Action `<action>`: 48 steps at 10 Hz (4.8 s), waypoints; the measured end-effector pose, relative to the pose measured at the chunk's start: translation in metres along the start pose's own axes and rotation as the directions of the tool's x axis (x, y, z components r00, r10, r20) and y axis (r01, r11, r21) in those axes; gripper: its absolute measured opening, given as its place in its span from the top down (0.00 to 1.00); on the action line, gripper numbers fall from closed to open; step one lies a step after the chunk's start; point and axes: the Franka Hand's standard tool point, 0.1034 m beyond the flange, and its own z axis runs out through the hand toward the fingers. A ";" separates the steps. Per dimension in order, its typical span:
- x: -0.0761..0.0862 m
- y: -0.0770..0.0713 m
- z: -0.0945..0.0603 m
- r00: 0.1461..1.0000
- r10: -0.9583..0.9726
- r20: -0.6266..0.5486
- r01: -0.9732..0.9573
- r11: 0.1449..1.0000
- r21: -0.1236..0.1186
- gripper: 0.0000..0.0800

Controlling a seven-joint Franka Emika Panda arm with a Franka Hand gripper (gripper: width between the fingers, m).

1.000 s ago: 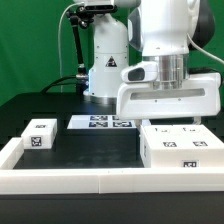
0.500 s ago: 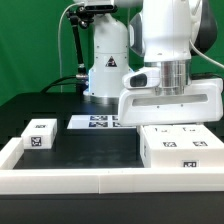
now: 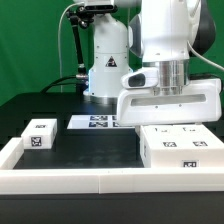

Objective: Assemble cabinet

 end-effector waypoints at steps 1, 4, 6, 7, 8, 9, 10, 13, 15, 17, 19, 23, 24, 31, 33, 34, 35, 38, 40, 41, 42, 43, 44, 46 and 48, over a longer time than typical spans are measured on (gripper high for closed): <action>0.002 0.002 0.000 1.000 -0.002 -0.003 0.002 1.000 -0.001 0.00; 0.002 0.001 0.000 1.000 -0.007 -0.005 0.007 1.000 0.000 0.02; 0.002 0.001 0.000 1.000 -0.014 -0.005 0.014 1.000 0.000 0.46; 0.002 0.001 0.000 1.000 -0.015 -0.005 0.015 1.000 0.000 0.63; 0.002 0.001 0.000 1.000 -0.017 -0.005 0.017 1.000 0.000 0.63; 0.002 0.002 0.000 1.000 -0.020 -0.004 0.020 1.000 -0.001 0.78; 0.002 0.002 0.000 1.000 -0.021 -0.003 0.021 1.000 -0.001 0.93; 0.001 0.002 0.000 1.000 -0.023 -0.003 0.023 1.000 -0.001 0.99; 0.001 0.002 0.000 1.000 -0.024 -0.003 0.024 1.000 -0.001 1.00; 0.004 0.004 -0.010 0.999 -0.040 0.011 0.040 0.999 0.000 1.00; 0.008 0.003 -0.027 0.999 -0.045 0.029 0.045 0.999 0.003 1.00; 0.013 -0.001 -0.045 0.997 -0.051 0.056 0.050 0.999 0.008 1.00; 0.013 -0.001 -0.045 0.997 -0.051 0.057 0.051 0.999 0.007 1.00; 0.019 0.003 -0.071 0.994 -0.055 0.099 0.054 0.998 0.011 1.00; 0.027 0.000 -0.087 0.991 -0.056 0.122 0.054 0.998 0.016 1.00; 0.027 0.000 -0.087 0.991 -0.056 0.119 0.054 0.998 0.016 1.00; 0.026 0.000 -0.086 0.991 -0.056 0.122 0.054 0.998 0.015 1.00; 0.025 0.001 -0.084 0.990 -0.061 0.126 0.060 0.998 0.015 1.00; 0.031 -0.002 -0.102 0.987 -0.063 0.146 0.061 0.998 0.019 1.00; 0.037 -0.002 -0.111 0.985 -0.066 0.162 0.063 0.998 0.021 1.00; 0.044 -0.002 -0.116 0.983 -0.067 0.169 0.064 0.998 0.024 1.00; 0.044 -0.002 -0.115 0.984 -0.068 0.163 0.065 0.998 0.024 1.00; 0.044 -0.002 -0.115 0.984 -0.068 0.164 0.065 0.998 0.024 1.00; 0.044 -0.002 -0.114 0.984 -0.068 0.165 0.065 0.998 0.024 1.00; 0.047 -0.003 -0.116 0.984 -0.068 0.167 0.065 0.998 0.024 1.00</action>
Offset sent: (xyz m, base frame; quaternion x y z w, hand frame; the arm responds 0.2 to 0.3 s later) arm -0.0018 0.0011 -0.0049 -0.0006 0.0106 0.0011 0.9999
